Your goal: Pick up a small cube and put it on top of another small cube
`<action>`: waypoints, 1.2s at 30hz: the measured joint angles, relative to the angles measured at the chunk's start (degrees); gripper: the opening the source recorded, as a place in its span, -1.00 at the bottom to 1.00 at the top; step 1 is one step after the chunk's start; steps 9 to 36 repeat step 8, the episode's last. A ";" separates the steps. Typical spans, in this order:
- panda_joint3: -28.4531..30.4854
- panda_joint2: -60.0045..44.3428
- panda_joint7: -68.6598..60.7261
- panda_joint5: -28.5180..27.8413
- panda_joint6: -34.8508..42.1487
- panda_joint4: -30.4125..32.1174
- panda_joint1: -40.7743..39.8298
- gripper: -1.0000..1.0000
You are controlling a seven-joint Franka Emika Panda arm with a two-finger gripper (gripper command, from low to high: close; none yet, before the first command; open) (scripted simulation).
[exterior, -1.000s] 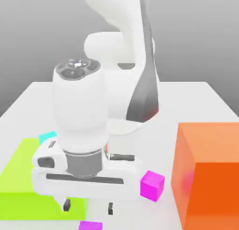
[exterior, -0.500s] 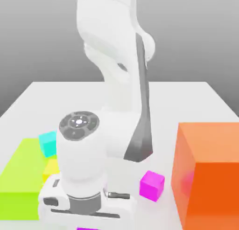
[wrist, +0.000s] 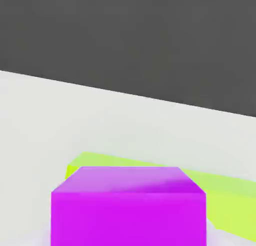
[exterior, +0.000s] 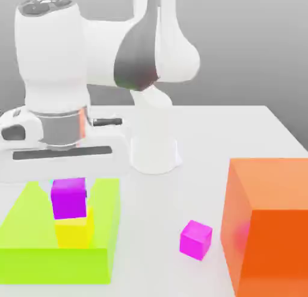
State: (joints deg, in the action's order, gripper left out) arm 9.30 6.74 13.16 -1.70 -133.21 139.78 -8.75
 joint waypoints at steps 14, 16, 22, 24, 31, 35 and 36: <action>0.58 -5.13 -3.13 1.57 -8.24 3.33 0.12 1.00; 0.58 -5.13 -3.13 1.57 -8.24 3.33 0.12 1.00; 0.58 -5.13 -3.13 1.57 -8.24 3.33 0.12 1.00; 0.58 -5.13 -3.13 1.57 -8.24 3.33 0.12 1.00; 0.58 -5.13 -3.13 1.57 -8.24 3.33 0.12 1.00; 0.58 -5.13 -3.13 1.57 -8.24 3.33 0.12 1.00; 0.58 -5.13 -3.13 1.57 -8.24 3.33 0.12 1.00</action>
